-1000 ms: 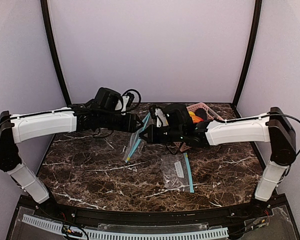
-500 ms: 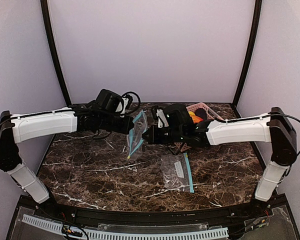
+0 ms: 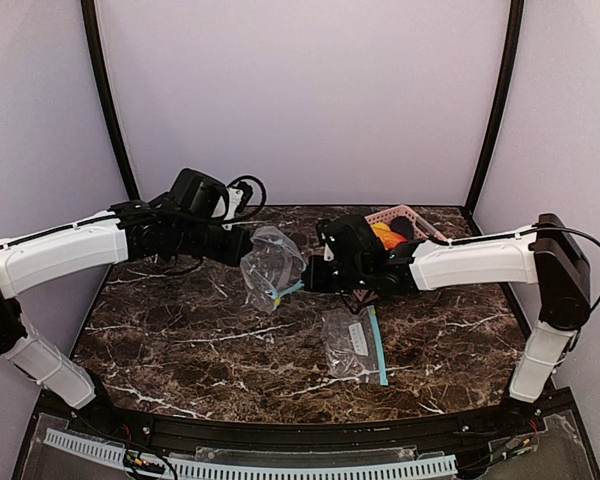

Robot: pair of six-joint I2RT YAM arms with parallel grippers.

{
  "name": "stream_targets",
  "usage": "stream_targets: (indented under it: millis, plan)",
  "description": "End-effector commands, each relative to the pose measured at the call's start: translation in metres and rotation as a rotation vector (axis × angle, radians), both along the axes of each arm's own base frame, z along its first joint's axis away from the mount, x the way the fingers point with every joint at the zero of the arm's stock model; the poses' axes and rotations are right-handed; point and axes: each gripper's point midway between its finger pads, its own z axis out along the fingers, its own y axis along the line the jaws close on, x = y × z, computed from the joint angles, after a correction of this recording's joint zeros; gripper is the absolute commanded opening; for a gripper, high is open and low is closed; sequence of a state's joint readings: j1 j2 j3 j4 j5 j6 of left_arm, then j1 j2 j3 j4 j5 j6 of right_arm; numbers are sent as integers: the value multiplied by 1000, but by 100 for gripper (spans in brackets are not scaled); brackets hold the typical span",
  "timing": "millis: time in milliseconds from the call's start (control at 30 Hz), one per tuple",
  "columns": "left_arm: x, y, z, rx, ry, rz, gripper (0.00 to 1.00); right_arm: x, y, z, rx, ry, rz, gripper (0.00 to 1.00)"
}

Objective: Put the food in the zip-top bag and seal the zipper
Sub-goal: Pass from the right arm to the left

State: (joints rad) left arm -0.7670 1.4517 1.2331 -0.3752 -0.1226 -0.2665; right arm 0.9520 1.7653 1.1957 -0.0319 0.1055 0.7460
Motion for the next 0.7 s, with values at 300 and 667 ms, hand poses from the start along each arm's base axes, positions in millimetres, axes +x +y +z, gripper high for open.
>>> stream_targets:
  millis: [300, 667]
  plan:
    - [18, -6, -30, 51, 135, -124, 1, 7, 6, 37, -29, -117, 143, 45]
    - [41, -1, -26, 5, 144, -155, 1, -5, -68, 81, -130, -173, 54, 91]
